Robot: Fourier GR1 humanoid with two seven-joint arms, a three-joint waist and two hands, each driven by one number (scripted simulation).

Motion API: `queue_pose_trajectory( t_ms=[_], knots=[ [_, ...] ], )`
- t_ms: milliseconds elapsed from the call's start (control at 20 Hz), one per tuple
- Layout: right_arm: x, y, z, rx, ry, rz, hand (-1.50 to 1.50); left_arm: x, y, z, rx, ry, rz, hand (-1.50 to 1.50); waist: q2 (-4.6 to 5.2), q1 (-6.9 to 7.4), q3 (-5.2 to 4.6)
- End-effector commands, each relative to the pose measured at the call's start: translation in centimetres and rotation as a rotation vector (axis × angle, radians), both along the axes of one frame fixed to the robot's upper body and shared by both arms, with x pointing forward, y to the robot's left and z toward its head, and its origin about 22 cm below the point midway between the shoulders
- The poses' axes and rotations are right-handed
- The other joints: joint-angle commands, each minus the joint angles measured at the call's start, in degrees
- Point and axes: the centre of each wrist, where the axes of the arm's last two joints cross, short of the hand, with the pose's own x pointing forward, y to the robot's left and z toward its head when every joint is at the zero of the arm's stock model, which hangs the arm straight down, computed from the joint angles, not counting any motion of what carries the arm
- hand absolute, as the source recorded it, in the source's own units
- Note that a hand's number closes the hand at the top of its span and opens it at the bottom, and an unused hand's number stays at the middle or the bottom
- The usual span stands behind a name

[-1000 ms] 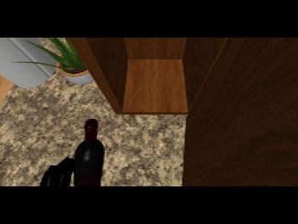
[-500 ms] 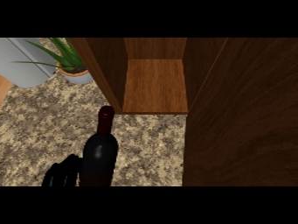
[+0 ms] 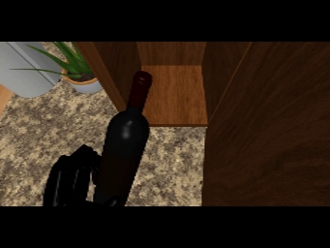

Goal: Pick up the wine, place it into the cabinet and close the cabinet

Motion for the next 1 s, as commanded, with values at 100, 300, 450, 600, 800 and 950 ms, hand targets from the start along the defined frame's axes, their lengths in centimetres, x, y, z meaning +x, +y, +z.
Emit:
queue_pose_trajectory(
  t_ms=[100,300,450,600,800,950],
  knots=[
    [-0.1,-0.3,0.3,-0.011,0.013,-0.014,-1.5,2.4,-3.2,2.3,0.022,0.002,-0.019,1.5,0.02,-0.12,-0.01],
    [0.6,2.1,0.2,0.011,-0.002,-0.005,-1.5,6.7,-5.0,5.3,0.034,-0.024,0.016,1.5,0.1,-0.28,-0.02],
    [0.8,0.9,-0.2,0.007,0.0,-0.015,-1.5,7.3,-6.4,6.2,0.046,-0.031,0.033,1.5,0.05,-0.2,-0.01],
    [2.0,0.0,-0.4,-0.012,0.001,-0.001,-1.5,7.5,-7.1,6.6,0.111,-0.052,0.059,1.5,0.04,-0.07,-0.01],
    [0.7,0.5,0.1,-0.001,-0.012,-0.01,-1.5,11.2,-8.5,4.6,0.169,-0.022,0.053,1.5,0.1,-0.44,-0.02],
    [2.0,0.0,-1.8,0.001,-0.008,-0.005,-1.5,10.2,-11.4,3.3,0.249,-0.008,0.036,1.5,0.14,-0.62,-0.01]
  ],
)
